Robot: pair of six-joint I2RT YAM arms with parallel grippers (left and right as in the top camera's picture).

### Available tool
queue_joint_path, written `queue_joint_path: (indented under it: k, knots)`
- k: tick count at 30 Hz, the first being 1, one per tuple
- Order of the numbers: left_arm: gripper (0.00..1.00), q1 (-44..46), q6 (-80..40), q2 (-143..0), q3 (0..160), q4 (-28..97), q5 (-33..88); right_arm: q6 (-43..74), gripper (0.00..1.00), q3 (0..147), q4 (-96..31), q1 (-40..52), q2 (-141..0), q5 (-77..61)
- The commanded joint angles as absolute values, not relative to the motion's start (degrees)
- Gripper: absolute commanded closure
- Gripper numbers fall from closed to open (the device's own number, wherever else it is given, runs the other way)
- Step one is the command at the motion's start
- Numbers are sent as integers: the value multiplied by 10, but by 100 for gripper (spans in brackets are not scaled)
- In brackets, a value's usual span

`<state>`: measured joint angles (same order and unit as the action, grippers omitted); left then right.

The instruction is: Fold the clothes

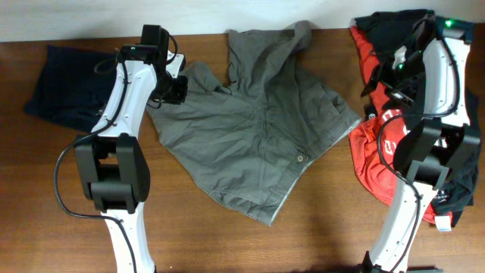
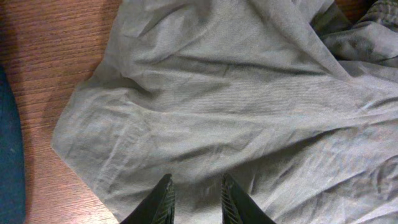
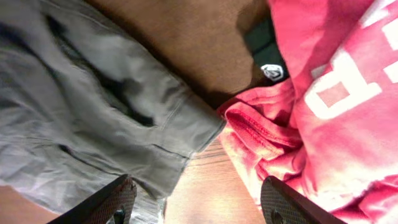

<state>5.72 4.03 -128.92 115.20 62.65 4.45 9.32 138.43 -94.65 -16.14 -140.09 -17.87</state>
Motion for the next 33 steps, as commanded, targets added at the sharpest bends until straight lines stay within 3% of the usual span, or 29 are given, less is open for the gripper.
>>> queue_joint_path:
  k: [1, 7, 18, 23, 28, 33]
  knots:
    - [74, 56, 48, -1294, 1161, 624, 49, 89, 31, 1307, -912, -158, -1400, -175]
    - [69, 56, 48, -1294, 1161, 624, 49, 89, 32, 1175, -800, -158, -1400, -198]
    - [67, 56, 48, -1294, 1161, 624, 49, 88, 40, 1151, -733, -157, -1400, -255]
    - [65, 56, 48, -1294, 1161, 623, 49, 65, 51, 1151, -717, -149, -1400, -255]
    - [62, 56, 48, -1294, 1161, 623, 49, 60, 79, 1151, -664, -132, -1400, -245]
    - [61, 56, 48, -1294, 1161, 623, 49, 60, 89, 1151, -640, -124, -1400, -206]
